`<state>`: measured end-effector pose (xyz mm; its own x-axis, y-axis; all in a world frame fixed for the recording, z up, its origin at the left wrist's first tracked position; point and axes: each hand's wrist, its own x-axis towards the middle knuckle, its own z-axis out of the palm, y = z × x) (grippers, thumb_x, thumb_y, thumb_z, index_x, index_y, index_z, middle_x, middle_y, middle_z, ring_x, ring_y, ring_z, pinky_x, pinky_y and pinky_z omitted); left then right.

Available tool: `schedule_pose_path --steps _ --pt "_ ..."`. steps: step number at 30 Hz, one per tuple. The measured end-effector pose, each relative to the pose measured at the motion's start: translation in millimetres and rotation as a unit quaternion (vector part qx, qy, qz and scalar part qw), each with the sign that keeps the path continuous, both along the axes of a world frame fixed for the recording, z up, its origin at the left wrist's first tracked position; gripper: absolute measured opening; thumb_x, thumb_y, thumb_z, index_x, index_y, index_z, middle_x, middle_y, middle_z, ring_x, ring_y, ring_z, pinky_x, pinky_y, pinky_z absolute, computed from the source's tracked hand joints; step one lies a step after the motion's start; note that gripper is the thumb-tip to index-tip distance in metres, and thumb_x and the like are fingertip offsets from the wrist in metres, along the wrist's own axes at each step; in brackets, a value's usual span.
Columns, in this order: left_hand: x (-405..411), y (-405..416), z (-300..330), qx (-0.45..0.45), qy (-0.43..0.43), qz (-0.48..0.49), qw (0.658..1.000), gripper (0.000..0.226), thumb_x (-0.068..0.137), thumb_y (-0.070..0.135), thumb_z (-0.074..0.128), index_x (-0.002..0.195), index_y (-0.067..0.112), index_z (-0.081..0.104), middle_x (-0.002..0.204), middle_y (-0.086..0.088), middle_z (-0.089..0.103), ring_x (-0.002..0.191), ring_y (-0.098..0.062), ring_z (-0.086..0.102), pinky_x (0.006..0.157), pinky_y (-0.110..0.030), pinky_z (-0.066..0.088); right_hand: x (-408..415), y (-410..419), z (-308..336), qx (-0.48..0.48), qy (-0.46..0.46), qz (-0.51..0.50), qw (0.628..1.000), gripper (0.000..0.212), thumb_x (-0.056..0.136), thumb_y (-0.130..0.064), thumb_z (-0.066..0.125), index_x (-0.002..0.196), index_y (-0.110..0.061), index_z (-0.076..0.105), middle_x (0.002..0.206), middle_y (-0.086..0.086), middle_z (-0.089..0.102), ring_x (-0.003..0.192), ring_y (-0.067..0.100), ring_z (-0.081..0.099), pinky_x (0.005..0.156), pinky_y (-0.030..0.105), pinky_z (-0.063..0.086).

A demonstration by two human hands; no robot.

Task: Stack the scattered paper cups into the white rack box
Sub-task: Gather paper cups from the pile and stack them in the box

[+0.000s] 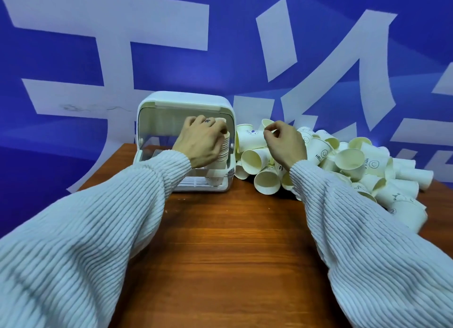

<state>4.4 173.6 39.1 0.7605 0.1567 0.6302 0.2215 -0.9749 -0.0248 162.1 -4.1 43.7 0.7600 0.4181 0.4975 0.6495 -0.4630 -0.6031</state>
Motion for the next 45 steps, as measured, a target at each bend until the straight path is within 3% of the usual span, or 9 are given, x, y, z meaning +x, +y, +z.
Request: schedule_pose_path --steps 5,10,15,22,27,30,34,39,45 --pt "8 5 -13 -0.056 0.036 -0.017 0.998 0.049 0.103 0.038 0.032 0.147 0.015 0.035 0.096 -0.008 0.072 0.099 -0.032 0.06 0.106 -0.048 0.037 1 2 -8 -0.092 -0.064 0.016 0.994 0.024 0.091 -0.038 0.055 0.104 -0.03 0.073 0.1 -0.005 0.07 0.099 0.025 0.064 0.084 0.042 0.055" --pt "18 -7 -24 -0.013 0.051 0.005 0.999 0.065 0.099 0.058 0.025 0.143 0.016 0.048 0.131 -0.01 0.064 0.117 -0.032 0.054 0.11 -0.047 0.033 4 4 -22 -0.251 -0.155 0.021 0.955 0.028 0.091 -0.046 0.062 0.11 -0.025 0.063 0.11 0.001 0.066 0.104 0.027 0.061 0.074 0.036 0.043" --pt "32 -28 -14 0.038 -0.043 0.02 0.998 0.05 0.095 0.052 0.047 0.133 0.021 0.057 0.129 -0.005 0.058 0.129 -0.028 0.044 0.11 -0.045 0.03 10 -1 -29 -0.254 -0.217 -0.004 0.942 0.016 0.099 -0.029 0.053 0.11 -0.02 0.058 0.107 0.005 0.066 0.096 0.035 0.062 0.073 0.041 0.047" --pt "86 -46 11 0.189 0.182 0.111 0.959 0.055 0.094 0.042 0.052 0.143 0.017 0.045 0.152 -0.016 0.046 0.155 -0.035 0.009 0.12 -0.064 -0.002 20 -24 -24 -0.209 -0.212 -0.009 0.955 0.016 0.099 -0.032 0.051 0.109 -0.022 0.058 0.106 0.002 0.066 0.093 0.033 0.063 0.074 0.044 0.052" --pt "107 -53 14 0.207 0.247 0.151 0.935 0.054 0.101 0.032 0.044 0.15 0.011 0.037 0.142 -0.011 0.059 0.151 -0.033 0.026 0.117 -0.07 -0.006 27 -35 -31 -0.19 -0.197 -0.008 0.962 0.011 0.099 -0.035 0.051 0.105 -0.025 0.055 0.101 -0.001 0.067 0.089 0.034 0.064 0.072 0.043 0.051" --pt "111 -53 15 0.191 0.213 0.13 0.949 0.037 0.094 0.02 0.051 0.13 0.01 0.053 0.121 -0.008 0.067 0.127 -0.029 0.053 0.12 -0.067 -0.001 31 -41 -32 -0.171 -0.177 -0.008 0.969 0.012 0.1 -0.036 0.051 0.105 -0.027 0.055 0.099 -0.003 0.068 0.088 0.032 0.063 0.072 0.041 0.05" --pt "108 -60 24 0.131 0.137 0.096 0.977 0.051 0.086 0.038 0.059 0.129 0.013 0.052 0.136 -0.016 0.053 0.119 -0.035 0.058 0.124 -0.057 0.013 29 -46 -27 -0.113 -0.16 -0.025 0.98 0.01 0.098 -0.038 0.052 0.1 -0.028 0.054 0.089 -0.006 0.067 0.083 0.028 0.063 0.071 0.044 0.053" --pt "71 -69 45 -0.051 0.007 0.015 0.999 0.059 0.083 0.032 0.064 0.136 0.014 0.044 0.133 -0.014 0.04 0.093 -0.032 0.056 0.085 -0.044 0.048 22 -51 -14 -0.004 -0.129 -0.042 0.991 0.009 0.096 -0.035 0.054 0.097 -0.025 0.055 0.08 -0.005 0.066 0.078 0.027 0.063 0.071 0.046 0.055" --pt "49 -52 48 -0.158 -0.134 -0.026 0.978 0.068 0.088 0.042 0.065 0.142 0.014 0.035 0.132 -0.013 0.05 0.11 -0.037 0.058 0.087 -0.048 0.051 26 -55 8 0.093 -0.076 -0.064 0.991 0.011 0.099 -0.035 0.056 0.102 -0.024 0.059 0.078 -0.007 0.067 0.077 0.024 0.065 0.07 0.04 0.053"
